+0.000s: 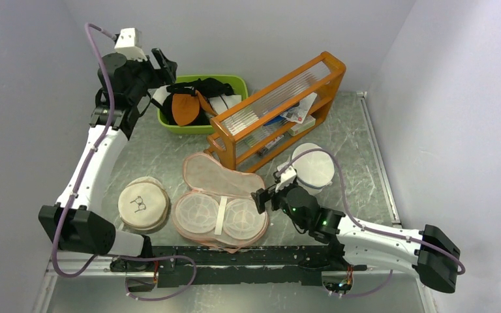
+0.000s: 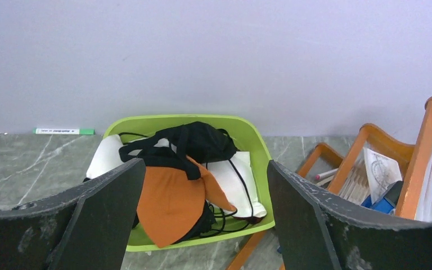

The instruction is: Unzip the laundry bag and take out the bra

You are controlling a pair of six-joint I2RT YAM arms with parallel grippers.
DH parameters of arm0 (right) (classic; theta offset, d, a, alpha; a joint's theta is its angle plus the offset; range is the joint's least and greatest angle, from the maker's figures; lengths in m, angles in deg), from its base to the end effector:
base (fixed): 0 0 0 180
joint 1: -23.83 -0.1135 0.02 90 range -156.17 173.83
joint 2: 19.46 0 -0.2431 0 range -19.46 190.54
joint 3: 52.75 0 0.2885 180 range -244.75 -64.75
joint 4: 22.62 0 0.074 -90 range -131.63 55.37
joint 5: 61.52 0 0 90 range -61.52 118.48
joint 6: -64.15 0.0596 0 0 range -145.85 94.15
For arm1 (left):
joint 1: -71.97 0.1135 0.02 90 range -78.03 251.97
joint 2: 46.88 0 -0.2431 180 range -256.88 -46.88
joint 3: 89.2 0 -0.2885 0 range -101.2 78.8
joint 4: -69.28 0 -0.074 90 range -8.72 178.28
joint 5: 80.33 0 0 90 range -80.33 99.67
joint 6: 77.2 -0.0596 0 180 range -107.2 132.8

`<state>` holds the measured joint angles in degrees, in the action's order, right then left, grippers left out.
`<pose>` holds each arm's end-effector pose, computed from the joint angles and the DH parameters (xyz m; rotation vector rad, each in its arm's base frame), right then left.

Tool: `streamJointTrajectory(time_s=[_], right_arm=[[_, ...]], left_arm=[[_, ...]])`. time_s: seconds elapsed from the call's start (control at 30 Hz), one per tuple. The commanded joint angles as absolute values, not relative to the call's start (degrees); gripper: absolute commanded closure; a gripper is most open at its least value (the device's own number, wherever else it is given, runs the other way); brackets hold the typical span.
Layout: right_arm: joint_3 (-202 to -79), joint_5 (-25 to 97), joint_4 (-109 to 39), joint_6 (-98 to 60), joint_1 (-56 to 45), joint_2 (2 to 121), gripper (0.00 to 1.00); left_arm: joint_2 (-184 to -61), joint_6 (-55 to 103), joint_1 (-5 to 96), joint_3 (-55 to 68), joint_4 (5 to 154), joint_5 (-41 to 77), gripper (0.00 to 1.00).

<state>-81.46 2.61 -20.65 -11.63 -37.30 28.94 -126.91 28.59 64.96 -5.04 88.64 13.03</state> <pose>0.1443 0.2080 0.1592 -0.4519 1.8216 0.4897 0.3854 -0.0509 0.4233 -0.0806 1.6423 -0.3526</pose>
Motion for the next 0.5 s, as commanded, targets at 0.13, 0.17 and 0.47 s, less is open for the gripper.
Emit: streamJointTrajectory(time_s=[0.13,0.17,0.47], right_arm=[[-92.23,12.24,-21.18,-14.45,-34.88,37.74,0.01],[-93.91,14.27,-21.26,-14.94,-34.10,39.36,0.03],[-98.60,25.53,-18.98,-15.84,-29.31,46.96,0.19]], left_arm=[[-132.42,27.66,65.07,-5.11,88.18,13.52,0.13],[-132.76,27.89,65.19,-5.32,88.23,14.50,0.13],[-131.04,28.11,66.48,-5.50,88.00,15.92,0.13]])
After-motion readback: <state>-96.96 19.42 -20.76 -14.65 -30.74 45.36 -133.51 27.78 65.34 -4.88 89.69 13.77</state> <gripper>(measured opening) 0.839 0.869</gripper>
